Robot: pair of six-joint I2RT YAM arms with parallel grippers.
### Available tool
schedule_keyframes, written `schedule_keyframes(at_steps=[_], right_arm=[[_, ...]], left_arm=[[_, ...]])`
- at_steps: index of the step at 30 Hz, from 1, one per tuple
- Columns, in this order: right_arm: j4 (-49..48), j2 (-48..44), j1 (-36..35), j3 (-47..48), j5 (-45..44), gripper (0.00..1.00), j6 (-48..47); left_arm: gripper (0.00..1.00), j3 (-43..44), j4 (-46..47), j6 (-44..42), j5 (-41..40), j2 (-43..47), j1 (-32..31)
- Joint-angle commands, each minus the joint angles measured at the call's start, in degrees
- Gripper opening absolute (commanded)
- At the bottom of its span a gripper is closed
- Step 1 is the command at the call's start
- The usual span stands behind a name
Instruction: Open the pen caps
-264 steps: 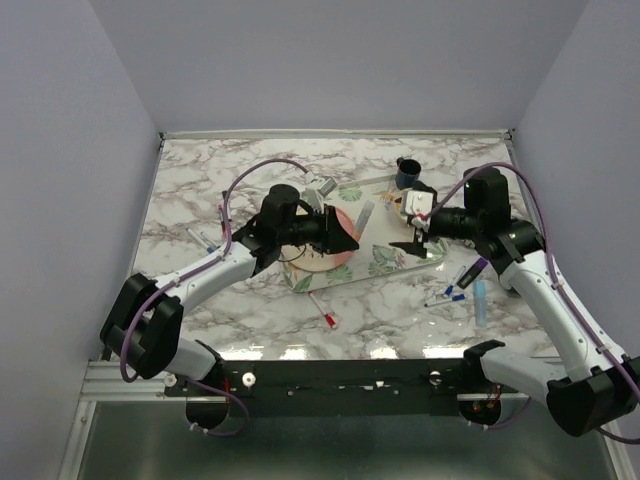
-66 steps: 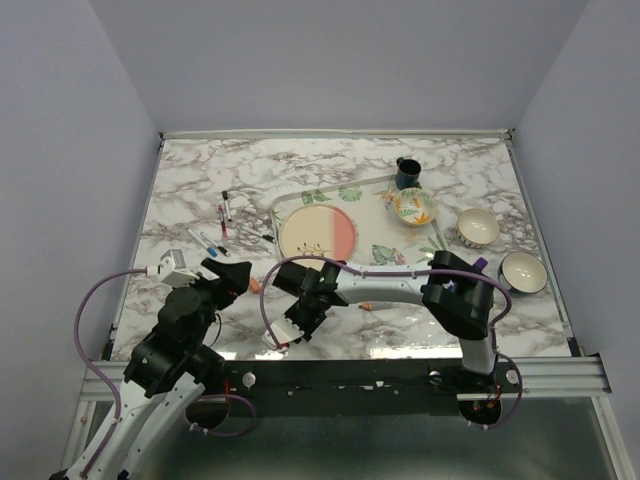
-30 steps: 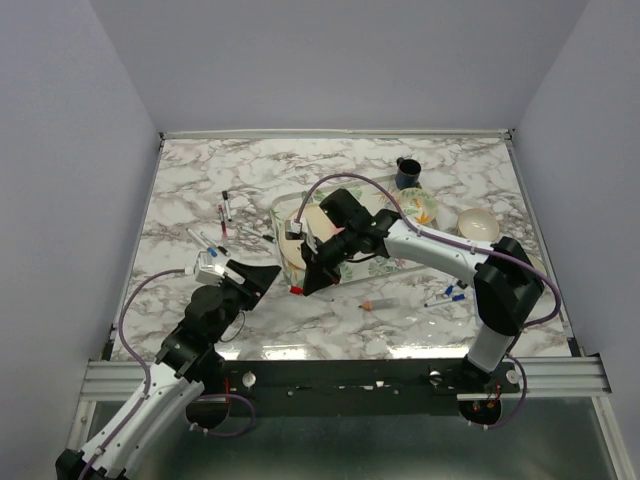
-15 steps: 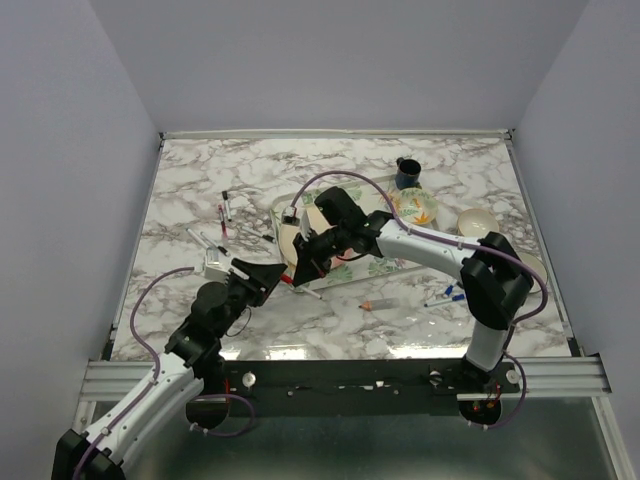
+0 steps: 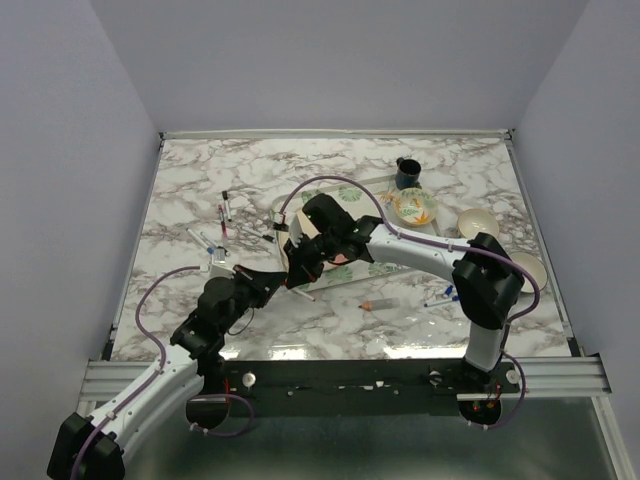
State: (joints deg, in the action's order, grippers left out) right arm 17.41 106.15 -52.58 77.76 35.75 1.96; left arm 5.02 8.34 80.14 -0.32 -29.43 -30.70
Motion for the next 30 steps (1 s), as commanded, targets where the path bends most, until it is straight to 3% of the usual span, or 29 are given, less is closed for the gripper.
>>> schedule_keyframes(at_steps=[1, 2, 3, 6, 11, 14, 17, 18, 19, 24, 30], right_arm=[[-0.4, 0.6, -0.8, 2.3, -1.5, 0.01, -1.3], [-0.1, 0.7, -0.8, 2.4, -1.5, 0.02, -1.3], [0.3, 0.8, -0.8, 2.5, -1.3, 0.14, -3.3], [0.6, 1.5, -0.8, 2.5, -0.8, 0.36, -3.5], [1.2, 2.5, -0.9, 2.9, 1.1, 0.41, -3.4], [1.7, 2.4, -1.2, 3.2, 1.8, 0.37, -3.8], [2.5, 2.6, -1.6, 3.5, 2.5, 0.21, -4.5], [3.2, 2.5, -1.7, 3.6, 3.1, 0.03, -5.1], [3.7, 2.7, -1.7, 3.6, 3.3, 0.01, -5.6], [12.6, 0.7, -1.7, 2.4, 1.9, 0.01, -14.0], [14.5, -8.2, -1.8, -8.0, -2.0, 0.01, -18.7]], left_arm=[[0.0, 0.8, -3.1, -1.5, -0.9, 3.6, 0.2], [0.0, 1.0, -4.2, -1.8, -1.5, 4.6, 0.2], [0.0, 1.1, -6.1, -2.3, -2.7, 7.0, 0.2], [0.0, 1.8, -9.9, -2.7, -4.5, 11.8, 0.3], [0.0, 2.2, -11.9, -2.4, -6.6, 16.4, 0.3], [0.0, 2.2, -11.9, -2.1, -7.0, 16.5, 0.3], [0.0, 2.4, -11.5, -2.2, -8.5, 16.2, 0.3], [0.0, 2.6, -11.7, -2.4, -9.1, 16.2, 0.3], [0.0, 3.0, -12.3, -2.7, -10.2, 16.2, 0.3], [0.0, 9.6, -24.1, -7.4, -23.8, 17.0, 0.6], [0.0, 14.1, -31.2, -9.3, -30.4, 15.9, 1.0]])
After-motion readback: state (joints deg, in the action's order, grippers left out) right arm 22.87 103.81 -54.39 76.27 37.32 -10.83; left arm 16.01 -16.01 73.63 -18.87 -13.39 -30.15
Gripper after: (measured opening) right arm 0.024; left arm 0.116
